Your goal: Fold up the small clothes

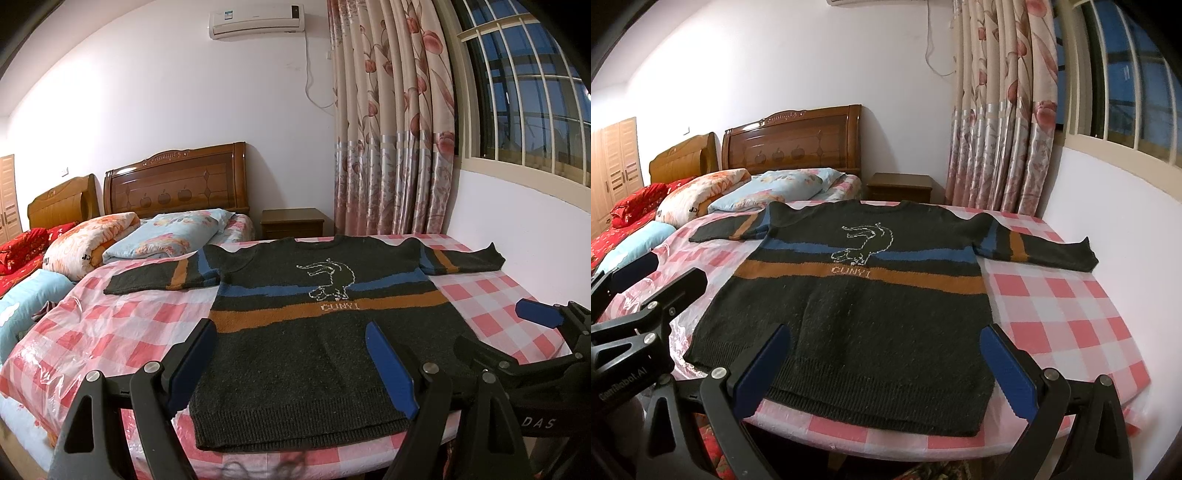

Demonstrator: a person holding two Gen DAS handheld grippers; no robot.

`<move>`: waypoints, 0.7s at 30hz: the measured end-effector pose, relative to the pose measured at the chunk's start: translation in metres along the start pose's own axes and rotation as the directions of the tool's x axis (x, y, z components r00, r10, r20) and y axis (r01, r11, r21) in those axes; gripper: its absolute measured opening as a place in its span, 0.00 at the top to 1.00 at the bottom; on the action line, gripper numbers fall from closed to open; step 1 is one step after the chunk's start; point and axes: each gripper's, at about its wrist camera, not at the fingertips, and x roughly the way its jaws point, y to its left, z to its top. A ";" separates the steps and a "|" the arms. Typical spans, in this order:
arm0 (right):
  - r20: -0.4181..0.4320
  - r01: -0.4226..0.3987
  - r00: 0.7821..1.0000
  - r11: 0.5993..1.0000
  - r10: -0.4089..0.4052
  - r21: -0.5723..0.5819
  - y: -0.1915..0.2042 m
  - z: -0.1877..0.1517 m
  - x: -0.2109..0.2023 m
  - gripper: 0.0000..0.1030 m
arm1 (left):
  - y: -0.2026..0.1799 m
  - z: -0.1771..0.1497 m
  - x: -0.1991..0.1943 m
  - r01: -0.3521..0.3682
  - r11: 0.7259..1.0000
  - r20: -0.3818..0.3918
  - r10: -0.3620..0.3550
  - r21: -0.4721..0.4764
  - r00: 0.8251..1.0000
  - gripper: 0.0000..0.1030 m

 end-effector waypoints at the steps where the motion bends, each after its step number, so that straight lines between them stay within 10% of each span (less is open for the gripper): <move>1: 0.000 0.000 1.000 1.000 0.000 0.000 0.000 0.000 0.000 0.00 | 0.000 0.000 0.000 0.000 1.000 0.001 0.000 0.000 1.000 0.18; 21: -0.005 -0.004 1.000 1.000 0.004 0.000 0.002 -0.001 0.001 0.00 | 0.001 -0.001 0.000 0.001 1.000 0.000 -0.001 -0.002 1.000 0.18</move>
